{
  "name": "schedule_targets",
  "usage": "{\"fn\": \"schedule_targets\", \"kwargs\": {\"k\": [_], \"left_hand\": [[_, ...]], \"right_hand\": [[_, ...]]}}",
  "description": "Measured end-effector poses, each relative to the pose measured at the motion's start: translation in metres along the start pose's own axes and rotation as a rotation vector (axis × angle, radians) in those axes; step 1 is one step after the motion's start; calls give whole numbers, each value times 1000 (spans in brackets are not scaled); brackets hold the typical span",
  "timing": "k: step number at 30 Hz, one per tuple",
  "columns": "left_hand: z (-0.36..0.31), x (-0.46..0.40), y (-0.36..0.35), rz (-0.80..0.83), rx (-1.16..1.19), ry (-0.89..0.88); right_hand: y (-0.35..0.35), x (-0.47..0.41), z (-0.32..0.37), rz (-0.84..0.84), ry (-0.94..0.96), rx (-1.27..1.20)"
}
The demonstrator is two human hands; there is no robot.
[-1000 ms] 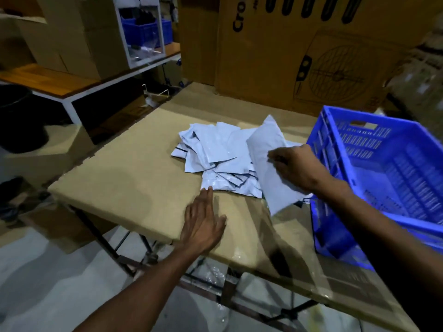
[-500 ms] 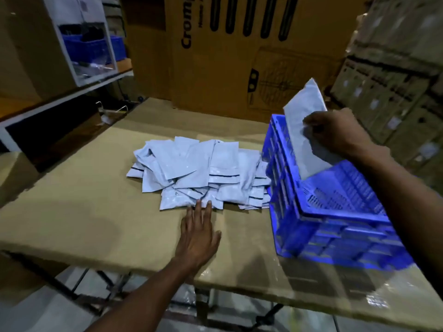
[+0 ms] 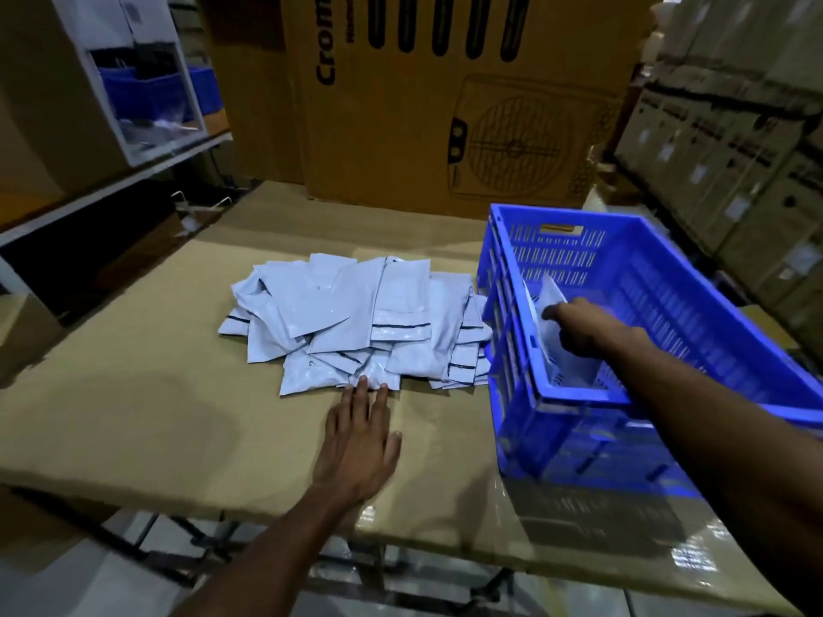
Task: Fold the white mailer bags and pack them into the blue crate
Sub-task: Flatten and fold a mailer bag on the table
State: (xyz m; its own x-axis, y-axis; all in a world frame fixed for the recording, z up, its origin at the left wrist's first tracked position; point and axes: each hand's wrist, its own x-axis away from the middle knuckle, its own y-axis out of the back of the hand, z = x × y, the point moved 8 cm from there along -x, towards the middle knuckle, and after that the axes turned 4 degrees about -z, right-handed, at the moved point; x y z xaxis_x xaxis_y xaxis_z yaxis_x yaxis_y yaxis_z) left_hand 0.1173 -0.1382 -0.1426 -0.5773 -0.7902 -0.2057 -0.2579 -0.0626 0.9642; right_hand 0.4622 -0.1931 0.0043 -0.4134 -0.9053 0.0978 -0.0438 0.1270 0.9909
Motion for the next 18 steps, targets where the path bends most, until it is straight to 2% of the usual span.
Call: {"fn": "schedule_targets", "kwargs": {"k": [3,6,8,11,14,16,18], "left_hand": [[0,-1,1,-4,8,10],[0,-1,2,-6,18,16],[0,-1,4,-16,17,14],[2,0,5,-31,37,27],[5,2,6,-46,68,41],[7,4,6,-40,86,36],[12,7,6,-41,108,21]], "right_hand": [[-4,-8,10,-12,65,-78],[2,-9,12,-94,85,-149],[14,-5,8,-200,72,-206],[48,6,12,-451,82,-261],[81,19,37,-660,170,-311],[95,23,61,-708,238,-342],[101,20,87,-679,290,-353]]}}
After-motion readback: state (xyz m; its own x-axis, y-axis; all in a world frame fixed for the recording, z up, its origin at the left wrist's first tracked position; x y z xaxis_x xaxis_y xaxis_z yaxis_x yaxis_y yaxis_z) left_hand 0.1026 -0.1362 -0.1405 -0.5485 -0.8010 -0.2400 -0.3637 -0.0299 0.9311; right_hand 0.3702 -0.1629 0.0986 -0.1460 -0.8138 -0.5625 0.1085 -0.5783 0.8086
